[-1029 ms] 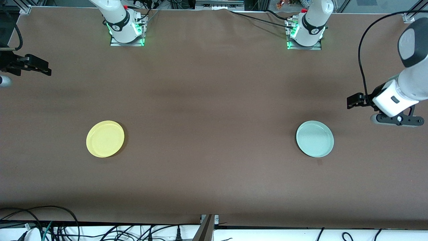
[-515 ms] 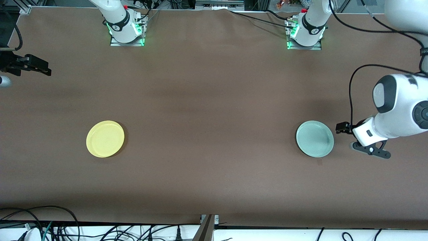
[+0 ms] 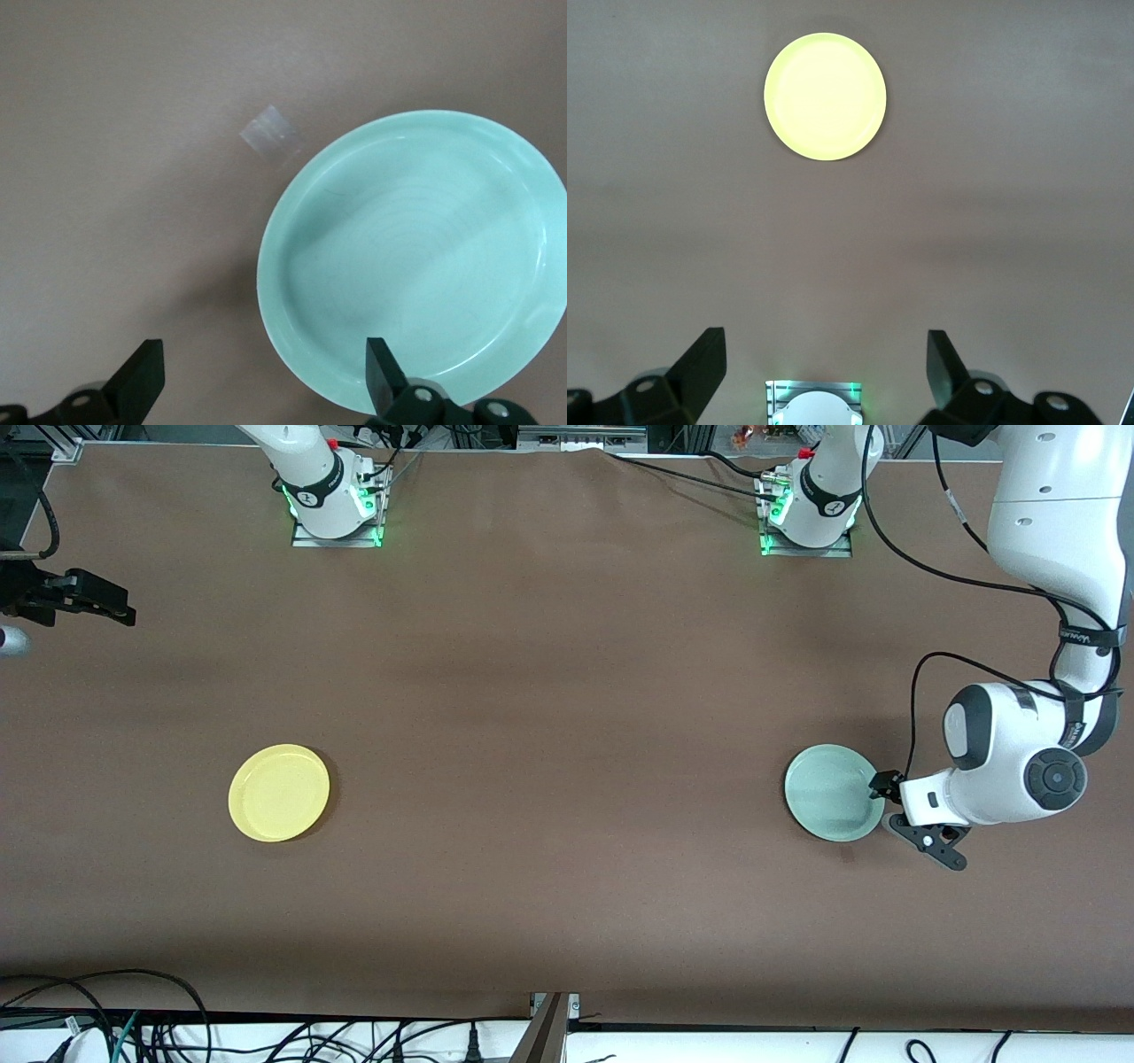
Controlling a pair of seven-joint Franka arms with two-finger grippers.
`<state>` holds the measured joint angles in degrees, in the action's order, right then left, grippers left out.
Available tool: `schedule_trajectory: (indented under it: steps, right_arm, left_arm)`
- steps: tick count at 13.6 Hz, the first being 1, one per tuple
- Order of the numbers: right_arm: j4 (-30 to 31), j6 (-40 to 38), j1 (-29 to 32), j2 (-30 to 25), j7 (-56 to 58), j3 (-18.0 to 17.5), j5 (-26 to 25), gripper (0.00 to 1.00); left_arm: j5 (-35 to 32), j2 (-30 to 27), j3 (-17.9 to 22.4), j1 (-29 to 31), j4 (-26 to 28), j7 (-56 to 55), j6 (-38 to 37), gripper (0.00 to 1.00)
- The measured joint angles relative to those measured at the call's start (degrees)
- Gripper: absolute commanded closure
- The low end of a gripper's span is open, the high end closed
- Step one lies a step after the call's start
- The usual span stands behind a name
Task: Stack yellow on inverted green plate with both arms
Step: 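Lower the left gripper and grasp the green plate's rim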
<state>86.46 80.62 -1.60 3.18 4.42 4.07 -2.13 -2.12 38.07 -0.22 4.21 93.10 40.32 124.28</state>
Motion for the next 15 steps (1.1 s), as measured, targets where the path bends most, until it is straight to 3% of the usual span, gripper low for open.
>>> schedule_trajectory:
  steps: [5, 7, 10, 11, 15]
  right_arm:
    - [0.0, 0.0, 0.0, 0.0, 0.0, 0.0, 0.0, 0.00]
    - [0.0, 0.0, 0.0, 0.0, 0.0, 0.0, 0.0, 0.00]
    - [0.0, 0.0, 0.0, 0.0, 0.0, 0.0, 0.0, 0.00]
    - [0.0, 0.0, 0.0, 0.0, 0.0, 0.0, 0.0, 0.00]
    - [0.0, 0.0, 0.0, 0.0, 0.0, 0.0, 0.0, 0.00]
  left_arm:
    - [0.0, 3.4, -0.3, 0.0, 0.0, 1.5, 0.9, 0.02]
    - [0.0, 3.8, -0.6, 0.0, 0.0, 1.6, 1.6, 0.45]
    - [0.0, 4.6, -0.6, 0.0, -0.1, 1.6, 2.8, 0.78]
    - [0.0, 5.0, -0.6, 0.0, -0.1, 1.6, 3.1, 1.00]
    - [0.0, 5.0, -0.6, 0.1, -1.0, 1.7, 3.2, 1.00]
